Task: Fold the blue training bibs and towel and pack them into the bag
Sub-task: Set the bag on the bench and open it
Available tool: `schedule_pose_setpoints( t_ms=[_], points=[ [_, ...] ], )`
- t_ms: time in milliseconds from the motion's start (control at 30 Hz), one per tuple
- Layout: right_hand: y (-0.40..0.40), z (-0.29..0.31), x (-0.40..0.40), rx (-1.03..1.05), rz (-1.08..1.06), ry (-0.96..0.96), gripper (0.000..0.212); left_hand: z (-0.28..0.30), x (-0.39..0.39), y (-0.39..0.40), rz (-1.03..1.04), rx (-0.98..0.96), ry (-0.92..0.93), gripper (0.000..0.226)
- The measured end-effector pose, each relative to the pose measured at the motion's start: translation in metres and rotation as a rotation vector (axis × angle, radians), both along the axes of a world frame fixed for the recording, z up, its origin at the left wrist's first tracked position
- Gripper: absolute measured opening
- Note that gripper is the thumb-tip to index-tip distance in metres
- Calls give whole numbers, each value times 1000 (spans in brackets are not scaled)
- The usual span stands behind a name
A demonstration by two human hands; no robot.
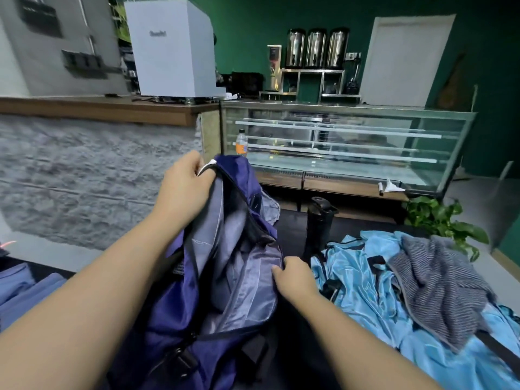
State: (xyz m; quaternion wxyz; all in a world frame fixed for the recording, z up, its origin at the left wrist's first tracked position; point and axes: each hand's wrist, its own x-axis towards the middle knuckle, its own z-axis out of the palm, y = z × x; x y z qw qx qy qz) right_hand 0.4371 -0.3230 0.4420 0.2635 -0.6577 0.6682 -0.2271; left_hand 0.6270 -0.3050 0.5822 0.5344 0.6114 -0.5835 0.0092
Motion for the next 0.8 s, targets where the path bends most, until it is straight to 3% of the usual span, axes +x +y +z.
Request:
schedule_pose_setpoints(
  t_ms=[100,200,333,367,467,533,600,667,733,800],
  points=[
    [-4,21,8,-200,-31,-98,35,-10,15,-8,65,25,-89,40],
    [-12,40,6,-372,-73,-147,30,-32,37,-18,155,71,-107,36],
    [-16,25,-7,-334,-57,-86,28,-86,65,-28,177,323,-179,9],
    [-16,17,-9,-279,-49,-58,26,-101,70,-29,171,414,-264,12],
    [-18,-4,-10,-158,6,-26,13,-137,71,-34,145,484,-645,55],
    [-18,-11,-4,-186,73,-8,37,-148,54,-38,49,341,-870,66],
    [-18,-19,6,-489,189,189,55,-152,30,-38,-105,277,-1069,63],
    [-20,-26,17,-744,436,313,57,-161,10,-36,-230,367,-1181,54],
    [-20,-35,26,-641,697,390,43,-178,3,-40,-268,592,-1205,53],
    [-22,-46,25,-437,769,548,35,-189,4,-41,-292,805,-1257,64]
  ],
)
